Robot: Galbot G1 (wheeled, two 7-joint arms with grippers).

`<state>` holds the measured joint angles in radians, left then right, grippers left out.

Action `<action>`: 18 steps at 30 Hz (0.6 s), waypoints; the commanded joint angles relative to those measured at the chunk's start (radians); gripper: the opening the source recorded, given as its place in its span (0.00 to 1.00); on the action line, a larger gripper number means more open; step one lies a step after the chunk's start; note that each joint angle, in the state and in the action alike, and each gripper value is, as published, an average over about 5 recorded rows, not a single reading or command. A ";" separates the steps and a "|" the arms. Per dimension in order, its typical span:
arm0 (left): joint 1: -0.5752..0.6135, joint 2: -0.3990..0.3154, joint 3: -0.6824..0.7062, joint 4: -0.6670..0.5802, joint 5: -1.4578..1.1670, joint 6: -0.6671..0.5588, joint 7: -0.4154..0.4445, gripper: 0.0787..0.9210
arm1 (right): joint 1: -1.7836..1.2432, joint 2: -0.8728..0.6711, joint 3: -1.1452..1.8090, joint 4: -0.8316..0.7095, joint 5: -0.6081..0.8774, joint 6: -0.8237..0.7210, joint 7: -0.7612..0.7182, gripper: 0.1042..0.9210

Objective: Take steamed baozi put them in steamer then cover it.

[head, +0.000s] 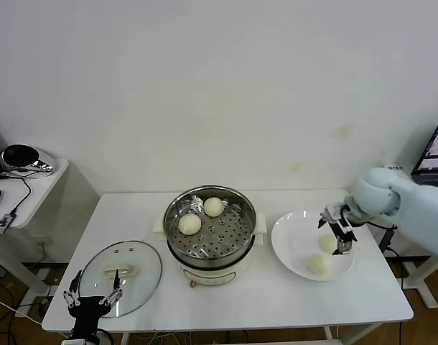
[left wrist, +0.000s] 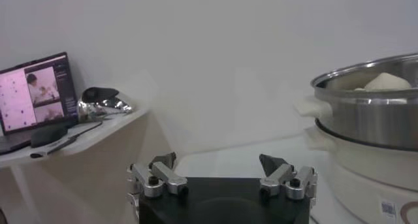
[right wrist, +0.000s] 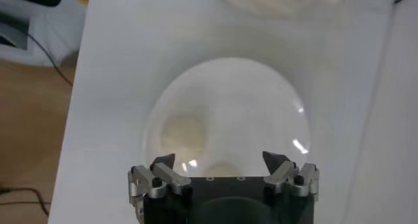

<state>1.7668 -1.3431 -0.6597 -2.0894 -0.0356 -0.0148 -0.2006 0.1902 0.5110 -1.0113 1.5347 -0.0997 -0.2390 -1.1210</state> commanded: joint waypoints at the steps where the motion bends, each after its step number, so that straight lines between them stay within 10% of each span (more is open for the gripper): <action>1: 0.002 -0.003 -0.003 0.000 0.002 0.001 0.000 0.88 | -0.255 0.011 0.157 -0.082 -0.108 0.059 0.003 0.88; 18: 0.008 -0.009 -0.009 0.005 0.001 -0.001 -0.001 0.88 | -0.287 0.160 0.191 -0.223 -0.094 0.067 0.008 0.85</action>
<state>1.7753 -1.3523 -0.6689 -2.0847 -0.0344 -0.0158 -0.2014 -0.0449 0.6282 -0.8509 1.3612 -0.1759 -0.1831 -1.1147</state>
